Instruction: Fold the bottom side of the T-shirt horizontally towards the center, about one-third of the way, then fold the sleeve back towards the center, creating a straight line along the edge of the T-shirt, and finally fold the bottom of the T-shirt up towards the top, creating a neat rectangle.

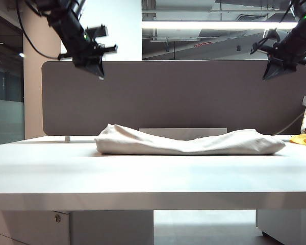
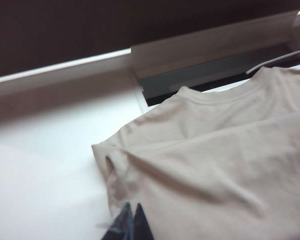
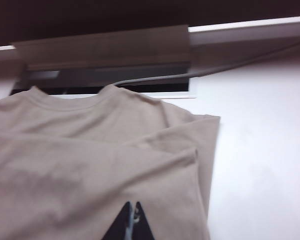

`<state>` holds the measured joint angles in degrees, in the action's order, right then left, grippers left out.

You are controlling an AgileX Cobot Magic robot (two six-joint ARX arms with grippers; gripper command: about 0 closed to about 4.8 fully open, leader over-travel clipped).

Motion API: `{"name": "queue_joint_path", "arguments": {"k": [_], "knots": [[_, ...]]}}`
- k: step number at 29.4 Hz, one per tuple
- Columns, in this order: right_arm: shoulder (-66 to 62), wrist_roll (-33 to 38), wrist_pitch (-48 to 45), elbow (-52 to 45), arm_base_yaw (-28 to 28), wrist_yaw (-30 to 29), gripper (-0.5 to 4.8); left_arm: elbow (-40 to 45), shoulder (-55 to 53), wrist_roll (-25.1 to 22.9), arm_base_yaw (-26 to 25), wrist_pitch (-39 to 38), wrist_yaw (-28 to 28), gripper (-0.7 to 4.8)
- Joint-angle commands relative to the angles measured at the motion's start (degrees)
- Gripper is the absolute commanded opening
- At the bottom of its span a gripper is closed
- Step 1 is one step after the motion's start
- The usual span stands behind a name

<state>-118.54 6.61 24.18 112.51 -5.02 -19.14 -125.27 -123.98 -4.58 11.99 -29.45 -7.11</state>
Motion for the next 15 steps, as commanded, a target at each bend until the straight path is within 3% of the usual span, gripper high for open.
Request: {"name": "queue_joint_path", "arguments": {"k": [1, 15], "knots": [[3.91, -0.87, 0.37, -4.13, -0.02, -0.26, -0.06, -0.17, 2.54, -1.66, 0.0, -2.47, -0.2, -0.06], [23.08, -0.85, -6.01, -26.51, 0.09, -1.4, -0.06, -0.09, 12.96, -2.56, 0.0, -11.58, -0.24, -0.06]]}}
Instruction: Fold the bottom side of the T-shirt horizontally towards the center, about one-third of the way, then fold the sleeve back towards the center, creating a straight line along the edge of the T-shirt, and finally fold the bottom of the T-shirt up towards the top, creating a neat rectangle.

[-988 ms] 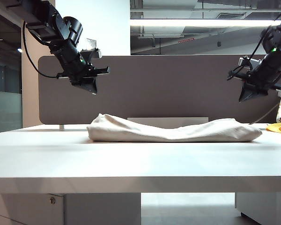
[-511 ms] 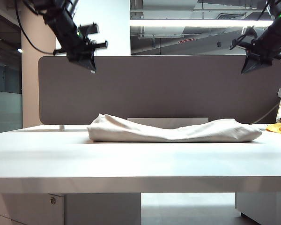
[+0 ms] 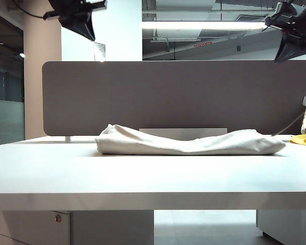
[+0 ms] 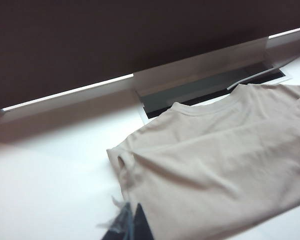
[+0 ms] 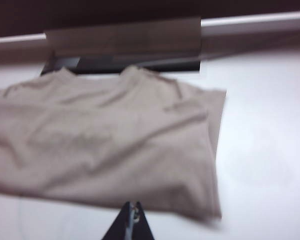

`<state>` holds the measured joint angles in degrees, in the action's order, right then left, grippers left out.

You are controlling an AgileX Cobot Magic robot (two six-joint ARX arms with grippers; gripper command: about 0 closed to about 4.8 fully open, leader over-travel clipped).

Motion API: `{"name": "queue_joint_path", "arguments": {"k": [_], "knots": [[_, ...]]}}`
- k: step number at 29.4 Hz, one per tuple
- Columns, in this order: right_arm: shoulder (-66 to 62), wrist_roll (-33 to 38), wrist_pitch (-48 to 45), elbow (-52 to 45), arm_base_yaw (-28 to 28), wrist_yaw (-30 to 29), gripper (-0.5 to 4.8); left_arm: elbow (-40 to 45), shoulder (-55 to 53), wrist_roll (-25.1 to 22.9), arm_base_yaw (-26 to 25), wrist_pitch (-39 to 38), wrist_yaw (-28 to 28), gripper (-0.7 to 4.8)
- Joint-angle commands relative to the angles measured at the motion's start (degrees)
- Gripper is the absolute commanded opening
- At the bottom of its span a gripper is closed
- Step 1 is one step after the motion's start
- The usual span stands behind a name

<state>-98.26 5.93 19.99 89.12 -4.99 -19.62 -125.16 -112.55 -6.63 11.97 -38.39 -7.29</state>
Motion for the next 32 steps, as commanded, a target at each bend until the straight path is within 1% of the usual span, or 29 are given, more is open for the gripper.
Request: {"name": "queue_joint_path", "arguments": {"k": [1, 11, 12, 14, 16, 19, 23, 27, 30, 32], "knots": [[4.33, -0.17, -2.32, -5.09, 0.11, -1.11, -0.07, -0.17, 2.16, -0.76, 0.02, -3.34, -0.07, -0.06], [18.53, 0.28, -8.5, -23.32, 0.48, -1.55, -0.07, -0.17, 9.64, -1.49, 0.02, -8.44, -0.68, -0.06], [21.53, 0.04, -9.55, -27.34, 0.46, -1.55, -0.06, -0.11, 10.97, -1.53, 0.02, -9.68, -0.7, -0.06], [24.35, -0.17, -10.05, -30.99, 0.48, -1.57, -0.06, 0.7, 12.35, -1.53, 0.02, -10.49, -0.7, -0.06], [27.74, -0.15, -11.23, -35.34, 0.48, -1.57, -0.06, 3.34, 14.67, -1.53, 0.04, -10.45, -0.76, -0.06], [32.54, -0.13, -13.14, -41.24, 0.63, -1.57, -0.06, 11.65, 19.93, -1.46, 0.04, -7.08, -0.92, -0.06], [37.73, -0.07, -14.78, -47.04, 0.66, -1.64, -0.06, 28.44, 29.75, 1.51, 0.04, 3.52, -1.84, -0.06], [39.28, 0.07, -13.92, -48.3, 0.74, -1.7, -0.06, 45.46, 39.8, 3.72, 0.04, 13.64, -1.73, -0.06], [39.47, 0.59, -13.73, -48.3, 1.46, -2.58, -0.06, 55.15, 45.97, 3.76, 0.04, 17.33, -0.52, -0.06], [39.54, 1.29, -13.49, -48.3, 1.95, -2.6, -0.06, 60.11, 49.27, 3.93, 0.04, 18.71, -0.22, -0.06]]}}
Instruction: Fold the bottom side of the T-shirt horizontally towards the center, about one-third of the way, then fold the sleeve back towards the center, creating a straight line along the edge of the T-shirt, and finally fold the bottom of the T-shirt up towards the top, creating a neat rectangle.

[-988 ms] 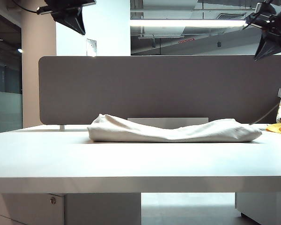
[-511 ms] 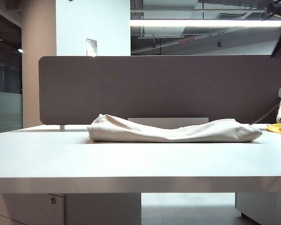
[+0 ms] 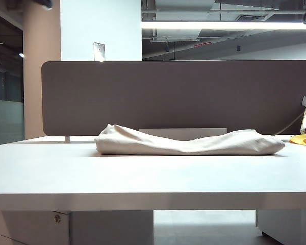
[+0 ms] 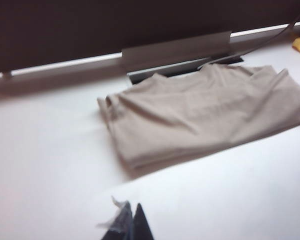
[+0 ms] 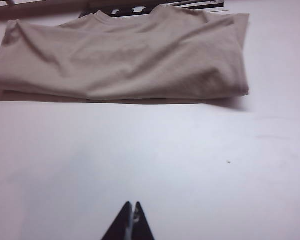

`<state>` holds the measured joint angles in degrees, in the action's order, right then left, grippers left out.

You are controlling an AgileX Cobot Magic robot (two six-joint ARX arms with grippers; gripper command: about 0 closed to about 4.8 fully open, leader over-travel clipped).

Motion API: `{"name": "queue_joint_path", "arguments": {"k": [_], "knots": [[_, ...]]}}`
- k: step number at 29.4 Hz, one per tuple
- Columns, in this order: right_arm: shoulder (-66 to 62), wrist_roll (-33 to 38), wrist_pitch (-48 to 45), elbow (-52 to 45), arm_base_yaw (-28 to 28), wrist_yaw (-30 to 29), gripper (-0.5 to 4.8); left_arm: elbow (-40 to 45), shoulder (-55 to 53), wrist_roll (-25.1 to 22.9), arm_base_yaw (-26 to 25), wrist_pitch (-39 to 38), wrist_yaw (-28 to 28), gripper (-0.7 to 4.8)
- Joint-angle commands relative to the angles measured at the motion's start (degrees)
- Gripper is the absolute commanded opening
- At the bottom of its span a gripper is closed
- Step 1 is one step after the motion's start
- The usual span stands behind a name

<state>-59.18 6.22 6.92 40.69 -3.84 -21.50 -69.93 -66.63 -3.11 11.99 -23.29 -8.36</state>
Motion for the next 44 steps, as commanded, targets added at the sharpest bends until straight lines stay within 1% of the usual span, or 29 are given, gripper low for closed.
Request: {"name": "queue_joint_path", "arguments": {"k": [1, 6, 11, 13, 18, 24, 28, 35, 44], "knots": [[0.57, 1.11, -0.07, 0.11, 1.09, -0.68, -0.06, 7.67, 5.35, 0.5, 0.02, 4.2, 0.83, -0.06], [2.03, 1.62, -1.03, -2.51, 3.48, 0.61, -0.06, 18.91, 14.6, 1.29, 0.02, 6.34, 0.76, -0.06], [6.71, 4.39, -4.74, -10.51, 3.91, 1.25, -0.06, 28.33, 23.56, 3.58, 0.0, 8.9, 0.83, -0.06], [9.27, 6.16, -6.16, -14.32, 3.91, 2.45, -0.06, 31.91, 27.1, 4.76, 0.02, 9.92, 0.81, -0.06], [15.47, 7.56, -7.72, -21.55, 3.91, 3.54, -0.06, 40.26, 33.83, 8.17, 0.02, 10.82, 0.9, -0.06], [20.81, 8.2, -7.21, -26.16, 3.96, 4.04, -0.06, 50.82, 40.48, 11.96, 0.02, 11.47, 1.6, -0.06], [23.23, 9.03, -7.23, -28.52, 4.13, 5.09, -0.06, 56.74, 44.48, 13.25, 0.02, 11.87, 1.97, -0.06], [25.16, 9.18, -8.17, -33.07, 4.5, 6.4, -0.06, 62.2, 48.5, 13.27, 0.0, 11.69, 2.29, -0.06], [25.16, 9.2, -10.6, -38.53, 4.5, 6.38, -0.06, 63.78, 48.72, 12.55, 0.0, 11.34, 1.99, -0.06]]}}
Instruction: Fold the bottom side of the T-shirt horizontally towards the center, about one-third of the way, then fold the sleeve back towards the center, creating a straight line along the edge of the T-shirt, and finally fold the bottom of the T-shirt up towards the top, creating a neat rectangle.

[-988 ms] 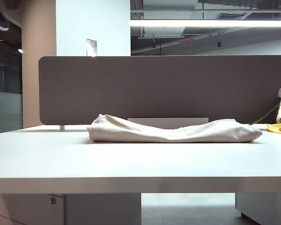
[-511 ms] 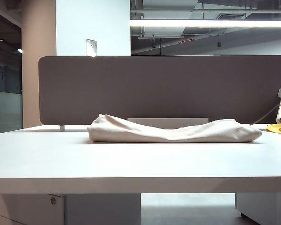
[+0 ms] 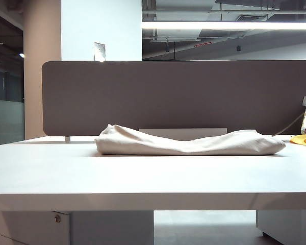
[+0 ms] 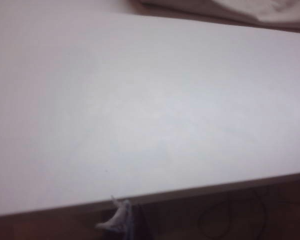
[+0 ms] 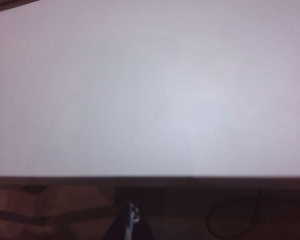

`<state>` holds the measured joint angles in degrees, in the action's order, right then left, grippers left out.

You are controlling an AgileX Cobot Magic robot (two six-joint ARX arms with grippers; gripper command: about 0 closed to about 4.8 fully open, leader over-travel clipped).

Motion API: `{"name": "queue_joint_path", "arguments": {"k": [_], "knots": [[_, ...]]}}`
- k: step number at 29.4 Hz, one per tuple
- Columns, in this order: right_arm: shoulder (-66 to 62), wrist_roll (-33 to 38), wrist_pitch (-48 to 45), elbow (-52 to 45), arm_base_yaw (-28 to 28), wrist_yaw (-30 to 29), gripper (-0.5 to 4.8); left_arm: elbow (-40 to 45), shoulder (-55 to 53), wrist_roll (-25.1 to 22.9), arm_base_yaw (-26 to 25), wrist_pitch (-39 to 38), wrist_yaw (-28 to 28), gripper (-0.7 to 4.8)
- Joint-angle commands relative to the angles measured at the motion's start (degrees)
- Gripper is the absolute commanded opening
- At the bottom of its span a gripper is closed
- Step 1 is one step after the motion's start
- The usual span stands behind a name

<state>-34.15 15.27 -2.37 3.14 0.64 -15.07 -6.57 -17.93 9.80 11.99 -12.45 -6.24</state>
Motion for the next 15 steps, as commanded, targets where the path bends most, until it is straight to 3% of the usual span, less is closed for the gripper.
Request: {"name": "queue_joint_path", "arguments": {"k": [1, 8, 15], "knots": [[0.13, 0.15, -1.31, -1.4, 0.02, -0.07, -0.06, 0.52, 0.02, -0.35, 0.0, 0.44, -0.52, -0.06], [0.13, 0.15, -0.83, -1.7, 0.02, -0.09, -0.05, 0.52, 0.02, -0.35, 0.0, 0.9, -5.62, -0.05], [0.13, 0.13, -0.5, -1.7, 0.02, -0.04, -0.05, 0.5, 0.02, -0.04, -0.09, 0.76, -0.22, -0.05]]}}
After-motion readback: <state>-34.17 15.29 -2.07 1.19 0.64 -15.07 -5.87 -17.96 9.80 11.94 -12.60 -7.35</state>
